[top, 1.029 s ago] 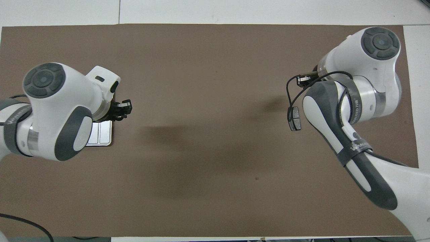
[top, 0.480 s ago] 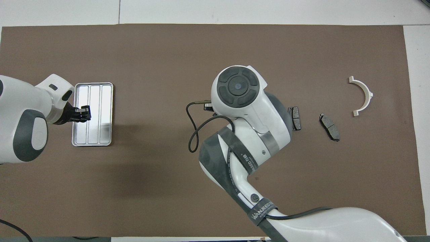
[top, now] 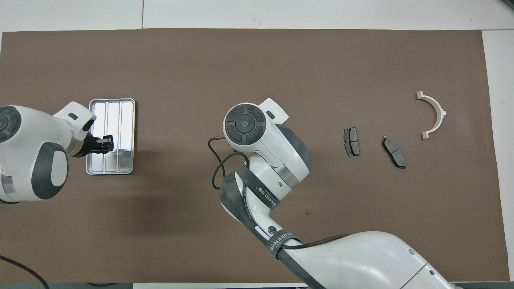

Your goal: Pick bearing gear from pile to tray

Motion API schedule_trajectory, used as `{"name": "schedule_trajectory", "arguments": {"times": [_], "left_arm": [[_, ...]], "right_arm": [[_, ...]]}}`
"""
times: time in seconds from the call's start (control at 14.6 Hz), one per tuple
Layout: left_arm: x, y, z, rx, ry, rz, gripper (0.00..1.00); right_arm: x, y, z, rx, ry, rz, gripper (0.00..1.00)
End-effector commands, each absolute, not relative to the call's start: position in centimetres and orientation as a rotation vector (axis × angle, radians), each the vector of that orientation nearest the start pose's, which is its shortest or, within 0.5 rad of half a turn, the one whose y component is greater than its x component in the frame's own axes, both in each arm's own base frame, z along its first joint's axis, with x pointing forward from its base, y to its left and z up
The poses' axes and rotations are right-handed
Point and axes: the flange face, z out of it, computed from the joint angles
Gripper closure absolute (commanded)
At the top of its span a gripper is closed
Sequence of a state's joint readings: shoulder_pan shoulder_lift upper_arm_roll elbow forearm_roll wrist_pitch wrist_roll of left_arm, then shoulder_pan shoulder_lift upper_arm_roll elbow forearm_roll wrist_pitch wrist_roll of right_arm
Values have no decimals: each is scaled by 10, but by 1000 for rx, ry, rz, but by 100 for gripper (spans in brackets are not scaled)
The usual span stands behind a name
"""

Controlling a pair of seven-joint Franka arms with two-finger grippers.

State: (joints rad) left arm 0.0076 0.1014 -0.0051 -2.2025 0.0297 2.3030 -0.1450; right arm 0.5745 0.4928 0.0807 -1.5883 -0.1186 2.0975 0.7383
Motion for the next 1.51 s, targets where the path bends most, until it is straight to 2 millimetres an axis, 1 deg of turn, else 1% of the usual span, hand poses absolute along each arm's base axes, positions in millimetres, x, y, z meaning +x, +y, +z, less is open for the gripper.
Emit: {"name": "schedule_trajectory", "arguments": {"times": [0.0,0.14,0.21,0.27,0.41,0.75,0.82,0.89,0.96,1.03,1.1,1.17,1.23,1.3,1.37,1.44], "left_arm": [[540,11,321,-3110,-197,-10,100],[534,12,312,-3110,-196,5,100],[532,10,307,-3111,-205,-7,100],[532,6,306,-3112,-209,-29,100],[530,4,304,-3111,-226,-24,100],[524,4,298,-3111,-225,-20,100],[524,4,298,-3111,-228,-20,99],[524,4,298,-3111,-225,-22,88],[524,4,297,-3111,-225,-20,75],[524,4,297,-3111,-225,-20,49],[525,4,298,-3111,-225,-22,11],[528,4,300,-3111,-223,-27,0],[535,4,308,-3112,-224,-55,0],[544,3,317,-3112,-227,-77,0],[552,0,328,-3113,-221,-94,0],[558,-6,339,-3116,-209,-92,0]], "right_arm": [[551,409,334,-3180,81,-121,100],[551,409,327,-3176,93,-123,100],[550,409,320,-3170,92,-128,100],[549,410,313,-3160,95,-140,100],[547,409,300,-3150,91,-147,100],[543,405,285,-3147,87,-144,100],[543,404,284,-3147,86,-144,100],[543,404,284,-3149,87,-141,100],[542,403,285,-3157,90,-126,100],[545,402,289,-3156,114,-115,46],[552,400,303,-3158,154,-103,7],[565,398,324,-3165,174,-100,0],[580,386,346,-3176,212,-88,0],[594,370,367,-3185,254,-78,0],[609,341,394,-3196,253,-59,0],[618,311,423,-3183,234,-44,0]]}}
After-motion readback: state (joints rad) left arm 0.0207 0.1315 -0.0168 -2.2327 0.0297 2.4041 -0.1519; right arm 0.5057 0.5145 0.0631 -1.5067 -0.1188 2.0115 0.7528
